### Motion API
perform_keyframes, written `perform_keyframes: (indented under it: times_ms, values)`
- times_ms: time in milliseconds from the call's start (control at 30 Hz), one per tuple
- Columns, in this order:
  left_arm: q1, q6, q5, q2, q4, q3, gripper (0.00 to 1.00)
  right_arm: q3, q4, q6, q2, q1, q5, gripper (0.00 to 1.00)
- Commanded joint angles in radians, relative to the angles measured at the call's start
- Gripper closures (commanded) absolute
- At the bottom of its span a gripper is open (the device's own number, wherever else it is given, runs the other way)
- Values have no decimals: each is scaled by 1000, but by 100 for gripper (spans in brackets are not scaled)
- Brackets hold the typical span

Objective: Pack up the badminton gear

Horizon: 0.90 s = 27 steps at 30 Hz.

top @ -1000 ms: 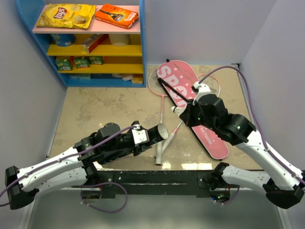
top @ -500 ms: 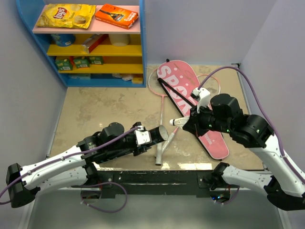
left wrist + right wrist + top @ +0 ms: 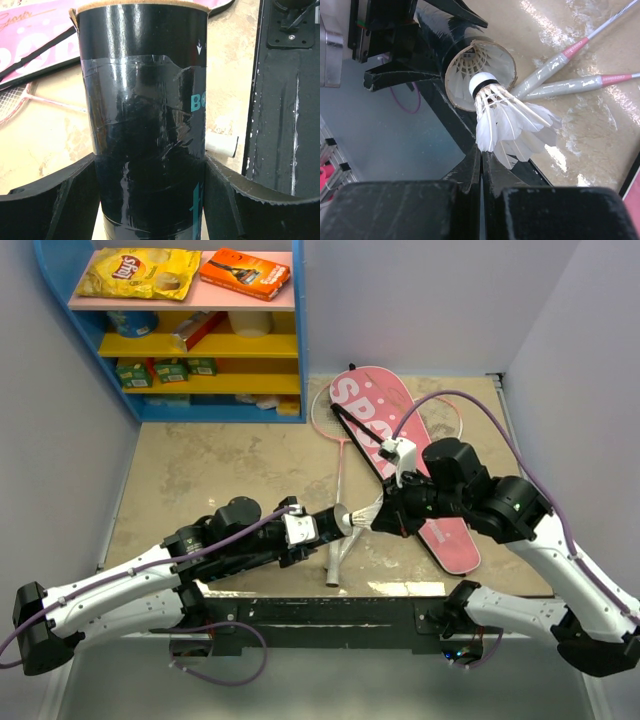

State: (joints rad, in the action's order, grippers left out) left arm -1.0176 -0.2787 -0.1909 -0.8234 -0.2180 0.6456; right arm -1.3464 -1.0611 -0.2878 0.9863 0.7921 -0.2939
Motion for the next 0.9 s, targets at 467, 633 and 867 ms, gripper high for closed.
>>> perform_keyframes:
  times_ms: [467, 633, 867]
  values:
    - [-6, -8, -105, 43, 65, 19, 100, 67, 246, -31, 117, 45, -119, 100]
    - [-4, -1, -136, 44, 85, 14, 100, 105, 320, -53, 143, 59, -151, 100]
    - [-4, 7, -163, 43, 95, 19, 100, 191, 466, -109, 166, 82, -208, 100]
